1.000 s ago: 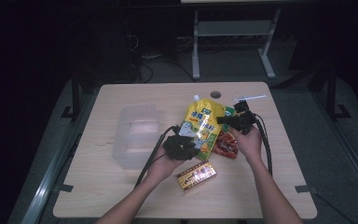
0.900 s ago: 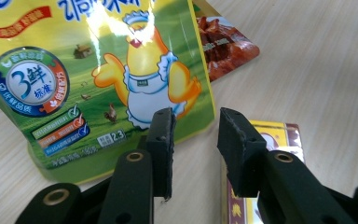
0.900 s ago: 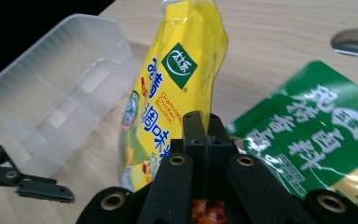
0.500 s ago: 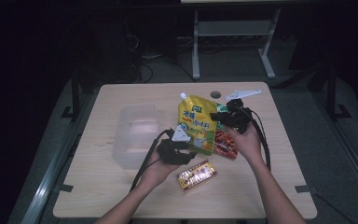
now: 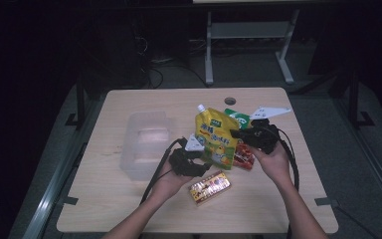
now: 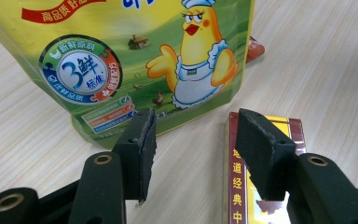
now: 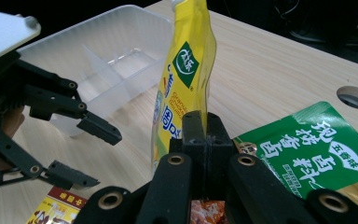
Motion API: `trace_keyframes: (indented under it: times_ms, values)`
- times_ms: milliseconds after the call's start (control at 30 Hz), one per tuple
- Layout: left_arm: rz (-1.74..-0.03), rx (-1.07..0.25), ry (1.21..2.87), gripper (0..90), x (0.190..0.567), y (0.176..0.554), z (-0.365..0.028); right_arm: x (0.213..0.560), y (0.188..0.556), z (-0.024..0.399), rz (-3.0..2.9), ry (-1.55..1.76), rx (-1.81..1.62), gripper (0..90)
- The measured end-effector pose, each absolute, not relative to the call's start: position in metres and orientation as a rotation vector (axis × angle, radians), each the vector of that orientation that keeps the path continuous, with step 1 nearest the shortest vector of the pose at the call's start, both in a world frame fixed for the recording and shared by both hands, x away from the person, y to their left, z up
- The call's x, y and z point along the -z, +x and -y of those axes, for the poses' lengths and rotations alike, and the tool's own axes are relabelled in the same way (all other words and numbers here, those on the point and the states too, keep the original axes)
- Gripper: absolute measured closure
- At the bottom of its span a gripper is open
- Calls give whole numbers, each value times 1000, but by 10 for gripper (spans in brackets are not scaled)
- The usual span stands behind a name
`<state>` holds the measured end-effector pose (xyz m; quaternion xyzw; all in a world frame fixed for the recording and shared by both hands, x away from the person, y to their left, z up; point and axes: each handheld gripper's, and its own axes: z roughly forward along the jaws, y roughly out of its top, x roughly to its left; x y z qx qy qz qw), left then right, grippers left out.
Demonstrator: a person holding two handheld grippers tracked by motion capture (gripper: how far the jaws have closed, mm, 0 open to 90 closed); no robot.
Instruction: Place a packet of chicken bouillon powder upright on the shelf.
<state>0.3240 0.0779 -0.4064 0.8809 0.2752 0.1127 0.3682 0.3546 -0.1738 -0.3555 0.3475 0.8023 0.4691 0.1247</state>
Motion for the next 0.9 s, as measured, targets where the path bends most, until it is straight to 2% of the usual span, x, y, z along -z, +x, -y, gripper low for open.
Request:
trace_keyframes:
  times_ms: [300,467,600,667,700,733,800,900]
  values:
    - [-732,-290,2262,479,409,327,-73,359,346,177,-2351,989,-1403,850]
    - [-724,-295,2270,479,410,328,-70,362,348,174,-2409,971,-1435,731]
    - [-721,-290,2272,479,411,328,-68,369,353,160,-2462,977,-1395,680]
    - [-717,-290,2274,479,411,327,-68,370,354,158,-2462,982,-1376,689]
    - [-710,-292,2278,478,410,327,-69,372,355,155,-2451,994,-1344,777]
    - [-712,-286,2277,478,409,326,-69,372,355,155,-2451,994,-1344,777]
    - [-706,-286,2270,474,408,324,-70,371,356,155,-2450,1023,-1336,853]
    - [-697,-285,2264,463,406,321,-72,370,359,155,-2459,1047,-1332,888]
